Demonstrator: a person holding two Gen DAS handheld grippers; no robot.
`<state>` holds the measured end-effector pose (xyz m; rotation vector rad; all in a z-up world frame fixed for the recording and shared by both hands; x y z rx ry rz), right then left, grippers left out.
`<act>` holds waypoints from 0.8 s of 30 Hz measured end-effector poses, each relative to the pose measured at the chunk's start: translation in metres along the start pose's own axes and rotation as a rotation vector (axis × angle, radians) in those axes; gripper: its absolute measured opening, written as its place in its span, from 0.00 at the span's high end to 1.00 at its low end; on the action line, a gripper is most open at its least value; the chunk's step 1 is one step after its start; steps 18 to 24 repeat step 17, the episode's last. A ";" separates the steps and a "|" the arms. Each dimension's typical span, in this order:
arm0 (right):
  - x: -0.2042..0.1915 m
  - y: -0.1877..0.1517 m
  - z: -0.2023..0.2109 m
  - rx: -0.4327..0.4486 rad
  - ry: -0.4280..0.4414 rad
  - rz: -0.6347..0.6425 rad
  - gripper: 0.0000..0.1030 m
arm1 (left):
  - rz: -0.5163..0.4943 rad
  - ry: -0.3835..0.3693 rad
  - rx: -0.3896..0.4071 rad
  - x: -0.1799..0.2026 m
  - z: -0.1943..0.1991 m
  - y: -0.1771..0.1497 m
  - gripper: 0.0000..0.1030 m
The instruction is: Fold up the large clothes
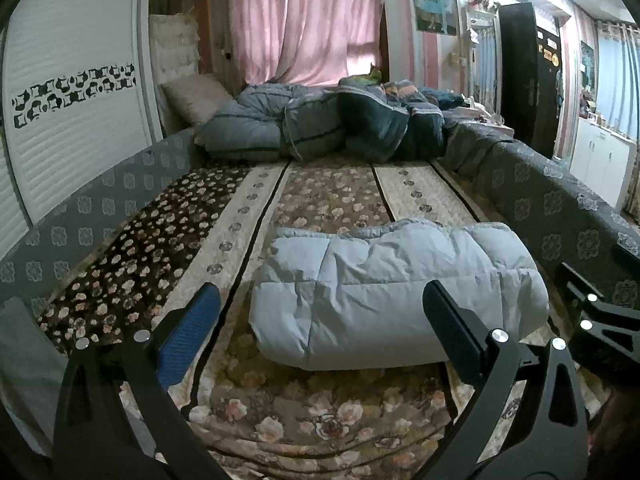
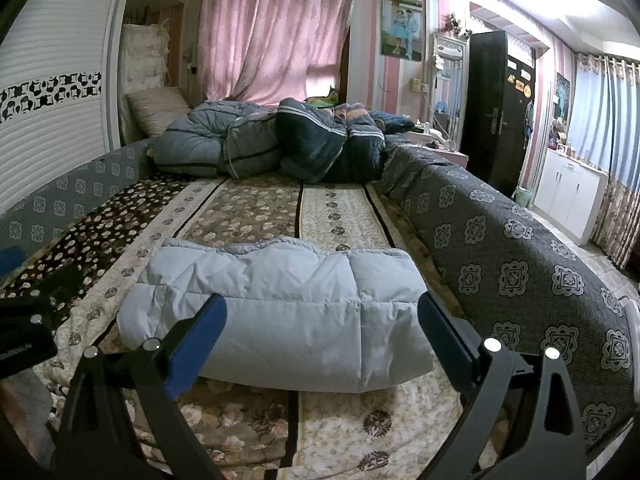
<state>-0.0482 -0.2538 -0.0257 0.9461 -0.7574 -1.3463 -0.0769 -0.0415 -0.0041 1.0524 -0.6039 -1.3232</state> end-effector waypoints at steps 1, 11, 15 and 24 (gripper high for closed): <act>0.000 0.000 0.000 0.000 -0.001 -0.001 0.07 | 0.000 0.004 0.004 0.000 0.001 0.001 0.03; -0.001 0.000 -0.001 -0.004 -0.006 -0.002 0.07 | -0.018 -0.009 -0.014 0.003 -0.002 0.000 0.03; -0.003 0.000 0.000 -0.007 -0.007 -0.002 0.07 | -0.027 -0.027 -0.034 0.005 -0.003 -0.001 0.03; -0.004 0.000 0.000 -0.008 -0.007 -0.001 0.07 | -0.026 -0.025 -0.036 0.005 -0.004 -0.001 0.03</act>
Point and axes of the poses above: each gripper's, at about its wrist camera, not at the fingertips, and z roughly against the way its jaws point, x to its right, y to its top, the point moved 1 cm from there along -z, roughly the way its jaws point, and after that the axes turned 12 degrees about y, right-handed, at the moved point
